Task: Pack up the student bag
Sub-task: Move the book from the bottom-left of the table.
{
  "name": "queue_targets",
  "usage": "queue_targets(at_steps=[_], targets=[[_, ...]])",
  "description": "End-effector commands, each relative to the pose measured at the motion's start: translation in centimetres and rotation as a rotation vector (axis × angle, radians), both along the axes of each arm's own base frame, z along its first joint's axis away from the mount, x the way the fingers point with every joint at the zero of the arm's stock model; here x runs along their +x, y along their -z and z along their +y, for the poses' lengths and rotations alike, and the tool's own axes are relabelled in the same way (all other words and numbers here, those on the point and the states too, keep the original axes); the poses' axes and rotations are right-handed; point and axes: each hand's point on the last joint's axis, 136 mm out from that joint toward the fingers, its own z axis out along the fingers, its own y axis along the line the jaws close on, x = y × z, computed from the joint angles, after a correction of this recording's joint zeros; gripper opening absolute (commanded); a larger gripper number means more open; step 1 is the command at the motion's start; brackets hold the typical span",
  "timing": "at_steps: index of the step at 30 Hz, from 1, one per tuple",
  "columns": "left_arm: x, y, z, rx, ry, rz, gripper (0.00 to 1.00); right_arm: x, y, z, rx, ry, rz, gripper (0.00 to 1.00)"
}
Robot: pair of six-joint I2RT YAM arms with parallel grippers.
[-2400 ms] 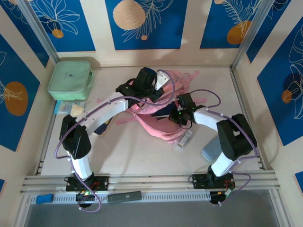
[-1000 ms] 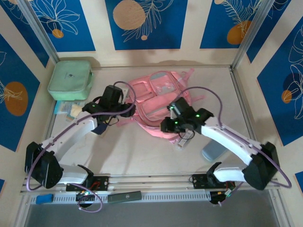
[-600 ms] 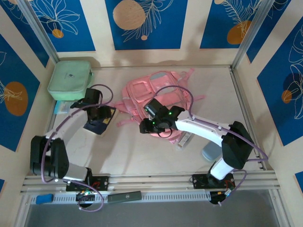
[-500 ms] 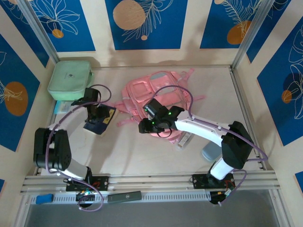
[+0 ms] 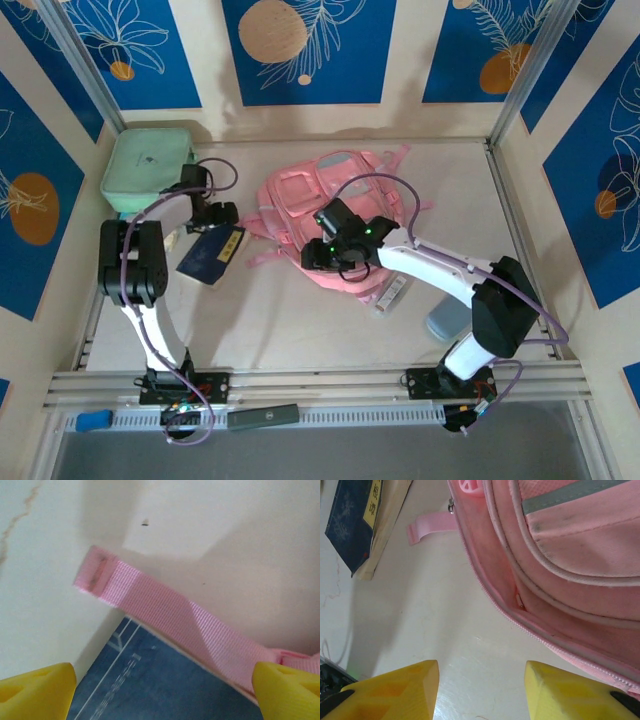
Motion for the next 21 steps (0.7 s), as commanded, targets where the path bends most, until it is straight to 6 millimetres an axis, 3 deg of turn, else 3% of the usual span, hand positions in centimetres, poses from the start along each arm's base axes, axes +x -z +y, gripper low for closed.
queue_targets(at_steps=[1,5,10,17,19,21], targets=[[0.4,0.7,-0.5,-0.041,0.051,0.041,0.91,-0.4,-0.4,-0.4,0.018,-0.001,0.009,0.48],[-0.9,1.3,-0.1,-0.027,0.006,0.072,0.92,-0.2,-0.1,-0.7,0.012,0.005,0.013,0.49],[-5.5,2.0,0.8,0.003,-0.092,0.128,0.89,0.0,0.3,-0.7,0.012,0.005,0.023,0.48],[-12.2,1.5,3.2,0.099,-0.246,0.174,0.88,-0.2,0.5,-0.5,0.019,-0.011,0.027,0.48],[-14.5,1.7,3.5,0.101,-0.300,0.183,0.91,-0.3,0.7,-0.5,0.019,-0.013,0.030,0.48],[-15.6,1.6,3.5,0.091,-0.316,0.172,0.97,-0.5,1.0,-0.4,0.021,-0.020,0.040,0.48]])
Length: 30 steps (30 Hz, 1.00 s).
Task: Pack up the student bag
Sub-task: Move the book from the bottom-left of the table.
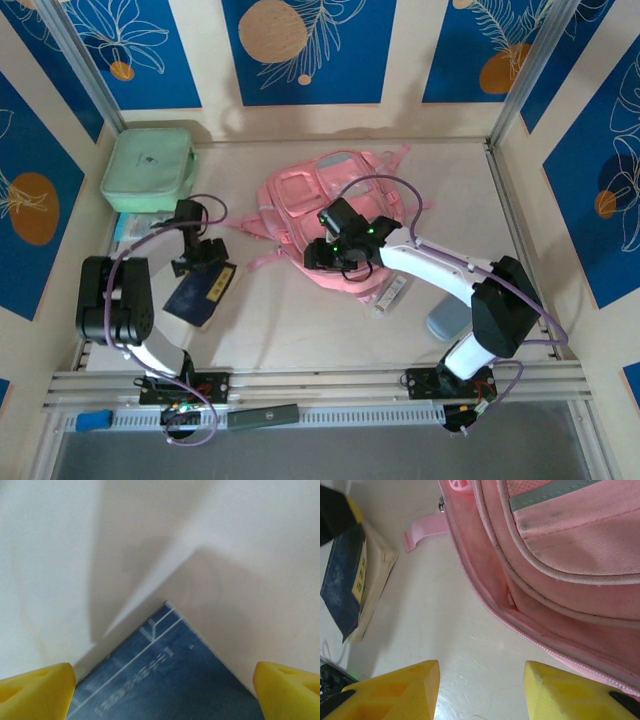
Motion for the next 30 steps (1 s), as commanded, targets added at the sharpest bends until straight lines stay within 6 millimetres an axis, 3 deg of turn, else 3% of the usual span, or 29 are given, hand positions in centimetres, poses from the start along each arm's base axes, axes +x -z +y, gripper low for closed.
queue_targets(at_steps=[1,5,9,14,20,24,27,30], targets=[[-2.8,-0.2,1.1,0.047,-0.091,0.025,1.00,-0.7,0.5,0.1,0.010,-0.028,0.020,0.48],[-4.2,-1.0,3.3,0.159,-0.118,0.063,0.99,-1.2,1.0,0.3,0.013,-0.038,0.031,0.48],[-5.5,-0.8,4.1,0.182,-0.160,0.097,0.99,-1.8,1.6,0.3,0.016,-0.040,0.043,0.48],[-6.0,-1.0,3.8,0.132,-0.175,0.093,0.99,-1.9,1.9,0.3,0.022,-0.044,0.052,0.48],[-5.6,-2.3,2.9,-0.115,-0.242,-0.018,0.99,-1.8,2.0,0.7,0.043,-0.058,0.055,0.48],[-8.0,-3.3,5.9,-0.041,-0.347,0.018,0.99,-2.0,2.5,1.1,0.045,-0.065,0.077,0.48],[-9.6,-2.6,6.8,-0.079,-0.420,0.023,0.99,-2.6,2.8,1.9,0.056,-0.089,0.095,0.48],[-9.9,-2.5,6.8,-0.111,-0.445,0.016,0.99,-3.1,3.1,2.7,0.061,-0.112,0.115,0.48]])
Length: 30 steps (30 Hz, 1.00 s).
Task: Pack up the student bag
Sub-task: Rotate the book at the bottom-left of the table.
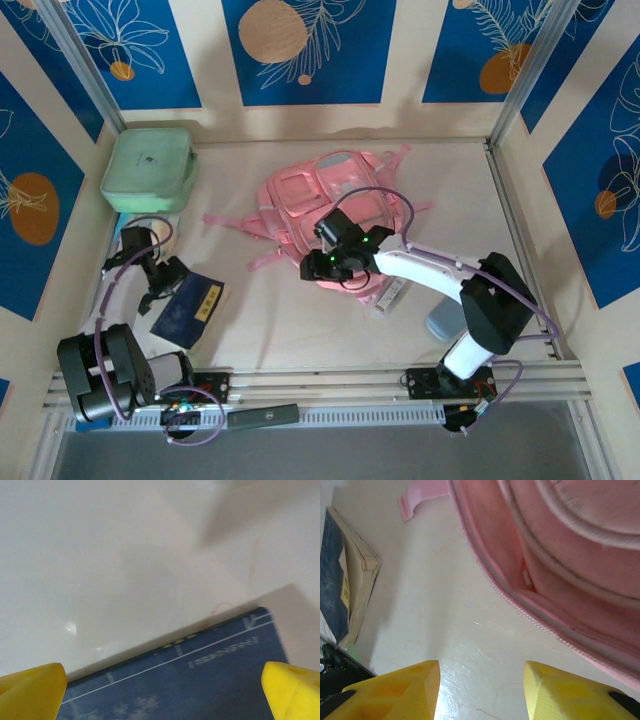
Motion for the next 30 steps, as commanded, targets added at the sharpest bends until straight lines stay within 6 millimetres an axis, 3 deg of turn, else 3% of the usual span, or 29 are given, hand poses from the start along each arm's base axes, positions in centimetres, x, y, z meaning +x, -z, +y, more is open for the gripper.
queue_targets(at_steps=[1,6,17,26,30], targets=[[-1.4,0.7,-1.0,-0.084,-0.034,0.034,0.99,-1.2,0.3,1.5,0.026,-0.049,0.046,0.48],[-2.5,2.1,-2.1,-0.145,-0.097,0.037,0.99,-1.7,0.9,2.4,0.029,-0.065,0.066,0.48],[-6.5,2.7,-4.4,-0.197,-0.212,0.012,1.00,-1.9,1.9,2.6,0.032,-0.066,0.107,0.47],[-6.8,2.9,-7.6,-0.230,-0.188,0.015,0.99,-1.3,2.3,4.6,0.063,-0.081,0.144,0.48],[-6.1,2.5,-10.1,-0.252,-0.158,-0.014,0.99,-1.1,2.1,5.7,0.068,-0.095,0.150,0.48]])
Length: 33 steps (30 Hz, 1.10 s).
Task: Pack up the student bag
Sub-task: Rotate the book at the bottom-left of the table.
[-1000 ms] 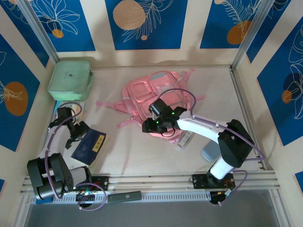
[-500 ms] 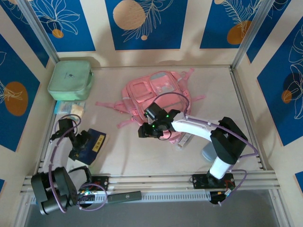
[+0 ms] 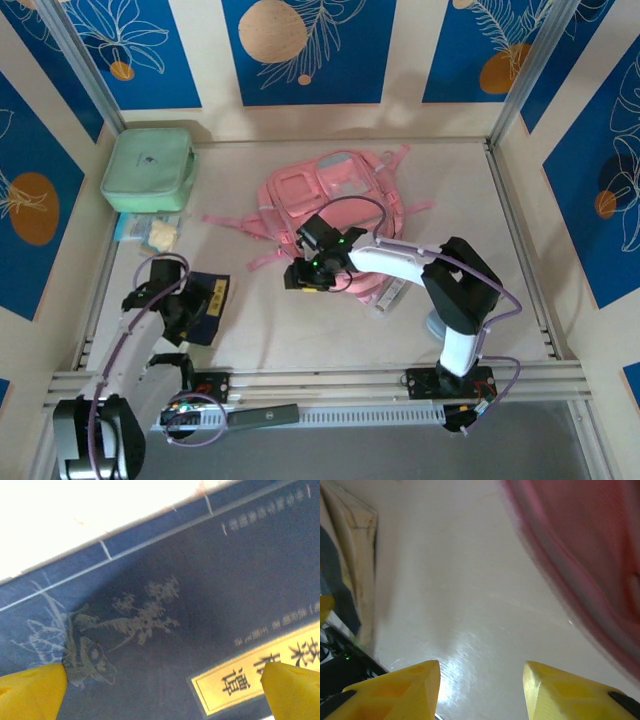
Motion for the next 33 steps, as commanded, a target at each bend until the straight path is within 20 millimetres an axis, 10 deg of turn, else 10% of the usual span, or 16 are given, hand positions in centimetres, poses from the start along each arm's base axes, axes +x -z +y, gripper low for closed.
queue_targets(at_steps=[1,7,14,21,33], targets=[[-0.2,0.1,-2.3,-0.044,-0.027,0.011,1.00,0.0,-1.1,1.6,0.039,-0.017,0.013,0.47],[1.3,-2.8,-6.7,-0.017,0.108,-0.048,0.99,1.4,-1.5,1.0,0.044,0.039,0.042,0.47],[1.5,-5.3,-1.4,0.266,0.211,-0.025,0.99,0.9,-1.1,0.6,0.018,0.014,0.040,0.47],[2.0,-2.9,0.7,0.156,0.217,0.002,0.99,0.2,-0.5,0.7,0.011,0.007,0.056,0.46],[2.9,0.7,-2.2,-0.075,0.245,-0.046,0.99,0.7,-0.7,-0.4,0.001,0.020,0.046,0.46]])
